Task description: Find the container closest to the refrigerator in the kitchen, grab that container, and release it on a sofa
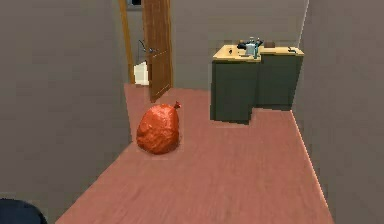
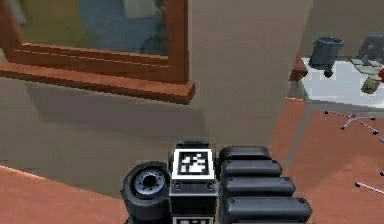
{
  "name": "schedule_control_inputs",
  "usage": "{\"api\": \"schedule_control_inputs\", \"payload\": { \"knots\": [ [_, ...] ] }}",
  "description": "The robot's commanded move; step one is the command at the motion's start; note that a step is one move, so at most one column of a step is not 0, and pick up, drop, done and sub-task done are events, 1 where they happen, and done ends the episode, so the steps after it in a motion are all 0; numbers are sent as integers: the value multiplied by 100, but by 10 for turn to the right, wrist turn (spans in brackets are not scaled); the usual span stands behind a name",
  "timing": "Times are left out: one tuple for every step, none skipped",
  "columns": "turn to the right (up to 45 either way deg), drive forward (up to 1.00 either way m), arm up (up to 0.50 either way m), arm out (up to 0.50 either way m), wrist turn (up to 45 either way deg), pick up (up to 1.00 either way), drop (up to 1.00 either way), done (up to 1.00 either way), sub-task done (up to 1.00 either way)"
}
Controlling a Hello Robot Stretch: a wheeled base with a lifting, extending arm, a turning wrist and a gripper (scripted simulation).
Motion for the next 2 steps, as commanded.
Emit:
{"api": "schedule_control_inputs", "payload": {
  "knots": [
    [150, 0, 0, 0, 0, 0, 0, 0, 0],
    [0, 100, 0, 0, 0, 0, 0, 0, 0]
  ]
}}
